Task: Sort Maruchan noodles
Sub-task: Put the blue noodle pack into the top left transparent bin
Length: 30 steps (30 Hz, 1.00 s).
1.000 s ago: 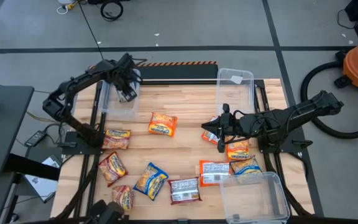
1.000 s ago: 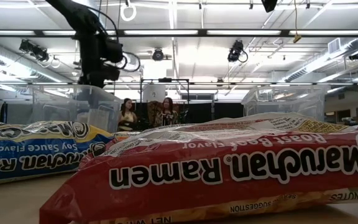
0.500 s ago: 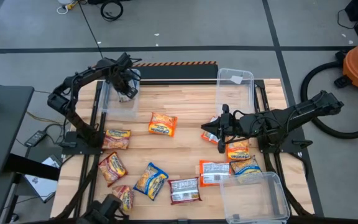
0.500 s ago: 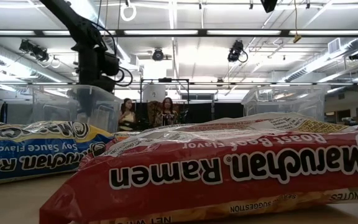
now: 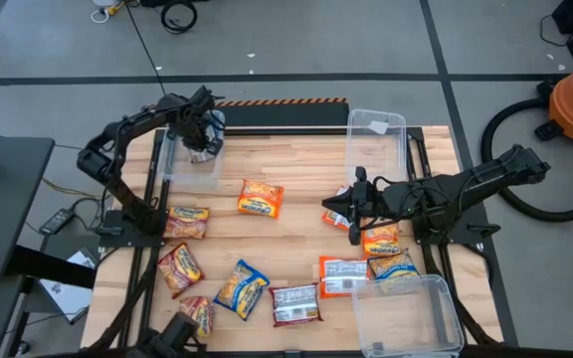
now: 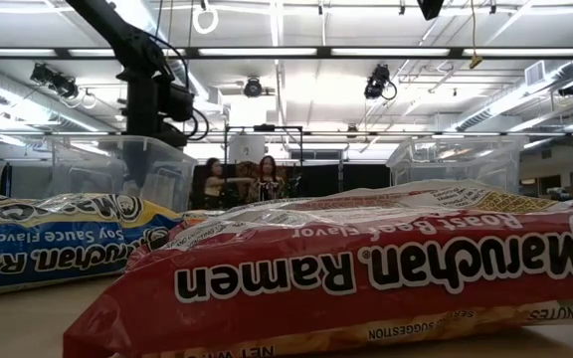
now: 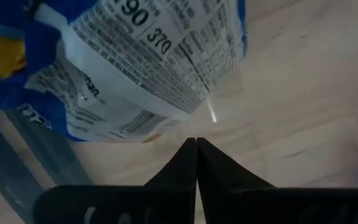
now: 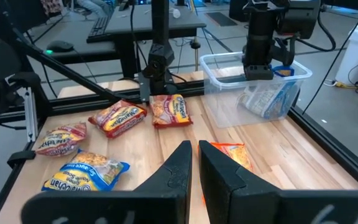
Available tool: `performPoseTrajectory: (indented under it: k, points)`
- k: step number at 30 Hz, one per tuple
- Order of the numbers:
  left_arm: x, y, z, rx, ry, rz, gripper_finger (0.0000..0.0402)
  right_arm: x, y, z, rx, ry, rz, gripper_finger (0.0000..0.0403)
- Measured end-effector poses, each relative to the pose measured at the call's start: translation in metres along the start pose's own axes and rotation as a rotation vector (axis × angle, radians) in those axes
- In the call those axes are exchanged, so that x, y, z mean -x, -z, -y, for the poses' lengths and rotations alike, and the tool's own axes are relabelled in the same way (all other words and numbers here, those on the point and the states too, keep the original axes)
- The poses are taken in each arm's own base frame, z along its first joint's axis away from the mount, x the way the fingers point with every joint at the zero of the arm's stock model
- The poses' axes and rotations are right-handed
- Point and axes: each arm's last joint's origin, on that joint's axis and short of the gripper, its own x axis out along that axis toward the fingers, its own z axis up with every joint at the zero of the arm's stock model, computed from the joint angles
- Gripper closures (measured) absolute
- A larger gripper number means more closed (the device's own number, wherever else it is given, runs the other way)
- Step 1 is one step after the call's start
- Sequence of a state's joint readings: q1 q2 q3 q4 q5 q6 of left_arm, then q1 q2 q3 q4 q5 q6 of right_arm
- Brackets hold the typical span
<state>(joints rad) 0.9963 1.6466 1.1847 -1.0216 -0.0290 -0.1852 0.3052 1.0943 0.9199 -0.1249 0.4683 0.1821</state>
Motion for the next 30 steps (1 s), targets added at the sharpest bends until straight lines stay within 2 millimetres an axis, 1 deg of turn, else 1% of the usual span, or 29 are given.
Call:
performPoseTrajectory:
  k: [2, 5, 9, 11, 15, 18, 20, 25, 27, 30]
  points:
    - [-0.003, -0.001, -0.002, 0.000, -0.004, -0.020, 0.0391, 0.000, 0.000, -0.001, -0.006, -0.009, -0.001, 0.0367]
    - [-0.006, -0.002, -0.005, -0.102, -0.015, -0.028, 0.0391, 0.000, 0.001, -0.002, -0.017, -0.053, -0.012, 0.0367]
    - [-0.006, -0.002, -0.006, -0.163, -0.023, -0.028, 0.0395, 0.000, 0.001, -0.003, -0.055, -0.099, -0.025, 0.0367]
    - [-0.006, 0.000, -0.010, -0.196, -0.001, -0.061, 0.0396, 0.000, 0.001, -0.003, -0.056, -0.103, -0.026, 0.0367]
    - [-0.005, 0.007, -0.013, -0.344, 0.017, -0.132, 0.0398, 0.000, 0.001, -0.003, -0.051, -0.101, -0.026, 0.0367]
    - [-0.005, 0.007, -0.013, -0.428, -0.014, -0.132, 0.0398, 0.000, 0.001, -0.003, -0.049, -0.096, -0.025, 0.0367]
    - [-0.006, 0.006, -0.011, -0.483, -0.037, -0.121, 0.0399, 0.000, 0.001, -0.002, -0.047, -0.092, -0.025, 0.0367]
    - [-0.006, -0.001, 0.005, -0.578, -0.112, -0.025, 0.0400, 0.000, 0.001, -0.002, -0.043, -0.089, -0.024, 0.0367]
    - [-0.006, -0.003, 0.011, -0.593, -0.120, 0.007, 0.0400, 0.000, 0.001, -0.002, -0.042, -0.088, -0.023, 0.0367]
    - [-0.006, -0.002, 0.016, -0.591, -0.119, 0.007, 0.0400, 0.000, 0.001, -0.002, -0.045, -0.088, -0.024, 0.0367]
